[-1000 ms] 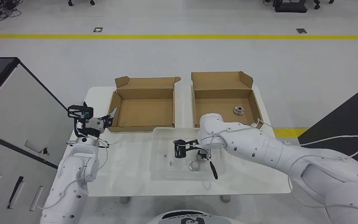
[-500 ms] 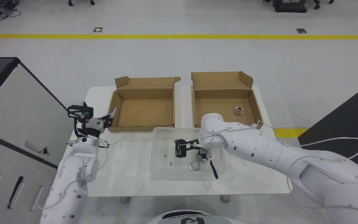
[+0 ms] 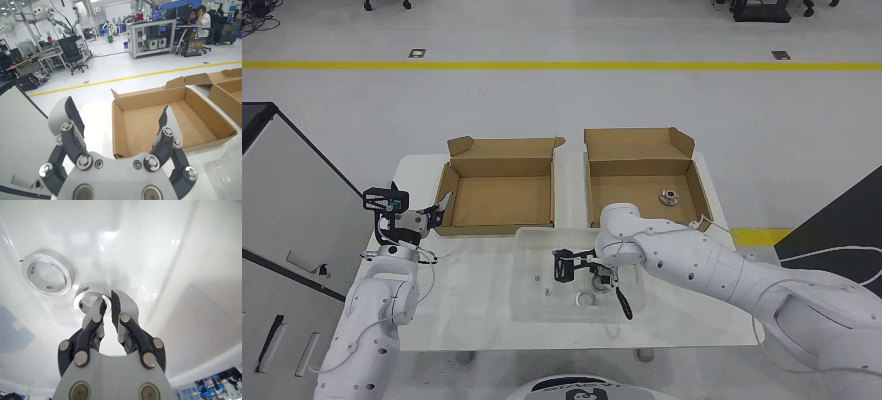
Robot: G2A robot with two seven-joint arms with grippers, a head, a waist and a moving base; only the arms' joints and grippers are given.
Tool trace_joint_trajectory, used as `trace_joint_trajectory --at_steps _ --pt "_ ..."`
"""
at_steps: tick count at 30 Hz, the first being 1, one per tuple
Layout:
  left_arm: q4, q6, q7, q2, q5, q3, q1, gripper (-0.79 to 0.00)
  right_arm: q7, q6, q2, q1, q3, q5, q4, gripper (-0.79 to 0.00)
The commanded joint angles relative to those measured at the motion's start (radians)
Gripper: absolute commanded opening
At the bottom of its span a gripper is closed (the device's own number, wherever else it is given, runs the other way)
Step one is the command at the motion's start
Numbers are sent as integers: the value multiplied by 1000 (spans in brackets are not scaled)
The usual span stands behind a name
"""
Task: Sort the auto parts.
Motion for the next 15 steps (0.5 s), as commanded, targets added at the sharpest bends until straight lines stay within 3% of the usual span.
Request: trace_joint_trajectory --at_steps 1,8,15 --pt "0 0 0 0 0 0 0 0 -3 8 2 -3 9 4 -1 -785" --pt "0 0 0 0 0 0 0 0 5 44 21 -3 65 24 -46 -785" --pt "0 0 0 0 0 0 0 0 50 85 85 -12 201 95 -178 -785"
